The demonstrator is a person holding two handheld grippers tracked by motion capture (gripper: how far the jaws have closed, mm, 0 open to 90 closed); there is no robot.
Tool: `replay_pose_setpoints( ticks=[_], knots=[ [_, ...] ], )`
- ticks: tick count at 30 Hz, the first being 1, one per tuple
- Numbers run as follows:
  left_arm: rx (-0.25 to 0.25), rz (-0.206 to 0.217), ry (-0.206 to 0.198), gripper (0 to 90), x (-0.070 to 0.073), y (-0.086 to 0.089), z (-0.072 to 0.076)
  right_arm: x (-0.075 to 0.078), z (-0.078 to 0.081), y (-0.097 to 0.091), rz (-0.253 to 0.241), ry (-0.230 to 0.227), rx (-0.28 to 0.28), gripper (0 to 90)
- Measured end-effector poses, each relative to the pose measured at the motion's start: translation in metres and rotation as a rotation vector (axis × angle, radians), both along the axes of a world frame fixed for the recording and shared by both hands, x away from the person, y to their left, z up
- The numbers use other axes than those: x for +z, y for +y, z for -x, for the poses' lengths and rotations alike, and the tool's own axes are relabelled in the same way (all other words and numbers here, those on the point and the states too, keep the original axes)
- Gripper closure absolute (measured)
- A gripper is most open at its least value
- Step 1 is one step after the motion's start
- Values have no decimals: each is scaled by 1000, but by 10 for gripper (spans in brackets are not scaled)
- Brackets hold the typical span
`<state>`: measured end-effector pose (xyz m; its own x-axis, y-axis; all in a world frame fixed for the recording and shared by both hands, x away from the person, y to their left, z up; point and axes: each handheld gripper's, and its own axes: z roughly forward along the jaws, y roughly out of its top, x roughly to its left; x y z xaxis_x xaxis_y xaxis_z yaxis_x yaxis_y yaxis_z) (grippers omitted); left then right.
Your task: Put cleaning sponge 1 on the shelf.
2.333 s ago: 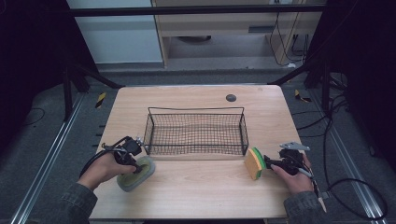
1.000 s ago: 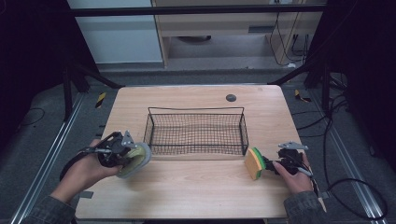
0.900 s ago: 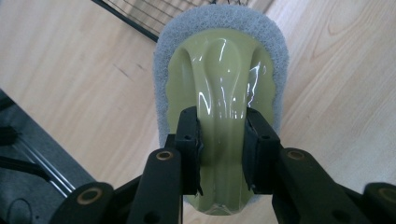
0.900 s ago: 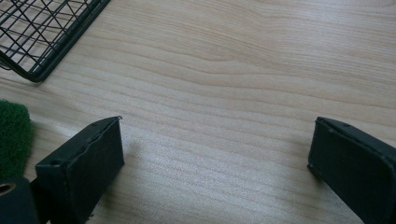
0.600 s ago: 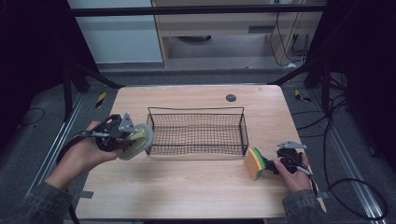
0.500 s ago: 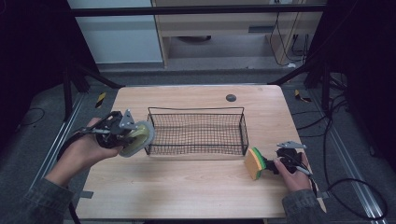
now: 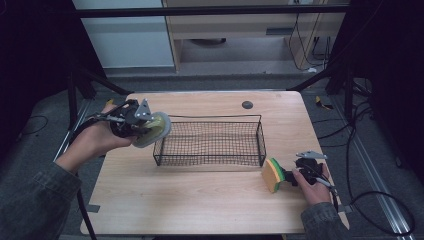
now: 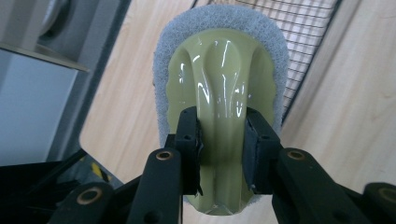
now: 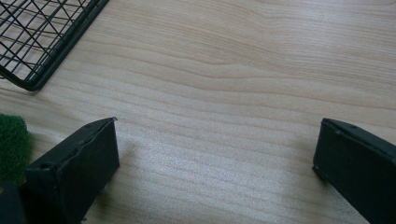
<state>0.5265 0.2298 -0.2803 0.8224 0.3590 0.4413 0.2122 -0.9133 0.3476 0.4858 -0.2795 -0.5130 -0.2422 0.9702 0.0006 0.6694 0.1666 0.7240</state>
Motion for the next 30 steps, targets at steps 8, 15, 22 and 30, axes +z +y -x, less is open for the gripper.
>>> replay_pose_setpoints(
  ticks=[8, 15, 22, 30],
  knots=[
    [13, -36, -49, 702, -4, -20, -17, 0, 1, 1, -3, 0, -8, 8],
    [-33, -35, -67, 702, -4, -36, -25, 0, 1, 1, -2, 1, -8, 8],
    [-55, -59, -77, 702, -13, -45, -34, 0, 1, 1, -2, 0, -7, 8],
    [-87, -68, -83, 702, -17, -51, -38, 0, 1, 1, -2, 1, -7, 8]
  ],
)
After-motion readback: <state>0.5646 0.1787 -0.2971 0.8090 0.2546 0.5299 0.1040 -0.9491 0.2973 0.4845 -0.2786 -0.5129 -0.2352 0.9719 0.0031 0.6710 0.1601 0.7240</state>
